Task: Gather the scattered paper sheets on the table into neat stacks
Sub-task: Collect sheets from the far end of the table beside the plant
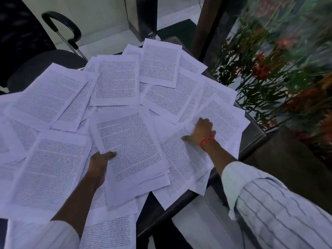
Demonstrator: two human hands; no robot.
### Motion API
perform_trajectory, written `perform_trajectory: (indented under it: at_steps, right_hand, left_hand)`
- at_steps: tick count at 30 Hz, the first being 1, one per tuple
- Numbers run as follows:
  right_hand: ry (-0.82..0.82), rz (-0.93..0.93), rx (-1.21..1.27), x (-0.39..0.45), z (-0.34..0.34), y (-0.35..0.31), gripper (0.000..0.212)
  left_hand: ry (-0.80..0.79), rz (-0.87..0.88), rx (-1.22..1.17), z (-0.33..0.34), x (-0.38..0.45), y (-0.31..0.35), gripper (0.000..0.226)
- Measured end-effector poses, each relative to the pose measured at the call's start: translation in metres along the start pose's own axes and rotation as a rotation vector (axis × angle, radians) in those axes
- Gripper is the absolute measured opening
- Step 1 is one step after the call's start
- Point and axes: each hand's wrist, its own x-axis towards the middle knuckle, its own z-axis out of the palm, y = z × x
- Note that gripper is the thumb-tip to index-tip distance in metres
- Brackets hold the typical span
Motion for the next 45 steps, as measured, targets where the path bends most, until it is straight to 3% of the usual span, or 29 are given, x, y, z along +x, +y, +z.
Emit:
perform_trajectory:
  at_steps: [2, 5, 7, 11, 12, 16, 18, 20, 23, 29, 31, 33, 36, 38, 42, 45]
  right_hand:
    - [-0.034, -0.008, 0.086, 0.011, -0.001, 0.005, 0.098]
    - [-0.116, -0.084, 0.329, 0.016, -0.012, 0.010, 0.040]
    - [-0.266, -0.137, 0.442, 0.017, -0.032, 0.018, 0.026]
    - [-0.478, -0.133, 0.673, 0.011, -0.094, 0.031, 0.067]
    - [-0.465, -0.136, 0.744, 0.008, -0.110, 0.034, 0.068]
    - [-0.238, -0.118, 0.963, -0.006, -0.157, 0.047, 0.037]
    - [-0.171, -0.088, 1.155, -0.014, -0.160, 0.047, 0.047]
    - [-0.089, -0.045, 1.280, -0.027, -0.139, 0.028, 0.061]
    - [0.037, 0.036, 1.424, -0.054, -0.072, -0.018, 0.050]
    - [0.104, 0.294, 1.632, -0.126, 0.075, -0.100, 0.024]
    - [0.087, 0.360, 1.637, -0.145, 0.109, -0.116, 0.018]
    - [0.077, 0.417, 1.609, -0.155, 0.128, -0.126, 0.027]
    - [0.100, 0.403, 1.478, -0.167, 0.134, -0.132, 0.051]
    - [0.078, 0.357, 1.371, -0.172, 0.131, -0.126, 0.048]
    - [-0.028, 0.333, 1.305, -0.175, 0.127, -0.111, 0.048]
    - [0.072, 0.190, 1.139, -0.174, 0.109, -0.107, 0.049]
  left_hand:
    - [-0.015, 0.007, -0.017, -0.003, -0.003, 0.003, 0.019]
    - [-0.041, 0.020, -0.043, -0.011, -0.008, 0.005, 0.028]
    - [-0.028, 0.014, -0.051, -0.022, -0.007, 0.003, 0.035]
    - [0.019, -0.023, -0.050, -0.050, -0.004, -0.005, 0.036]
    - [0.026, -0.028, -0.044, -0.058, -0.004, -0.007, 0.036]
    - [0.074, -0.039, -0.041, -0.085, -0.002, -0.015, 0.034]
    - [0.058, -0.044, -0.056, -0.091, -0.005, -0.017, 0.029]
    - [0.022, -0.049, -0.083, -0.090, -0.012, -0.018, 0.027]
    - [-0.040, -0.052, -0.090, -0.079, -0.022, -0.022, 0.026]
    - [-0.132, -0.089, -0.257, -0.062, -0.042, -0.028, 0.033]
    - [-0.204, -0.123, -0.319, -0.062, -0.043, -0.027, 0.052]
    - [-0.305, -0.104, -0.390, -0.063, -0.040, -0.027, 0.068]
    - [-0.345, -0.050, -0.361, -0.065, -0.041, -0.025, 0.046]
    - [-0.322, -0.062, -0.286, -0.063, -0.039, -0.025, 0.031]
    - [-0.204, -0.042, -0.124, -0.064, -0.031, -0.031, 0.028]
    - [-0.164, 0.099, -0.040, -0.062, -0.034, -0.026, 0.023]
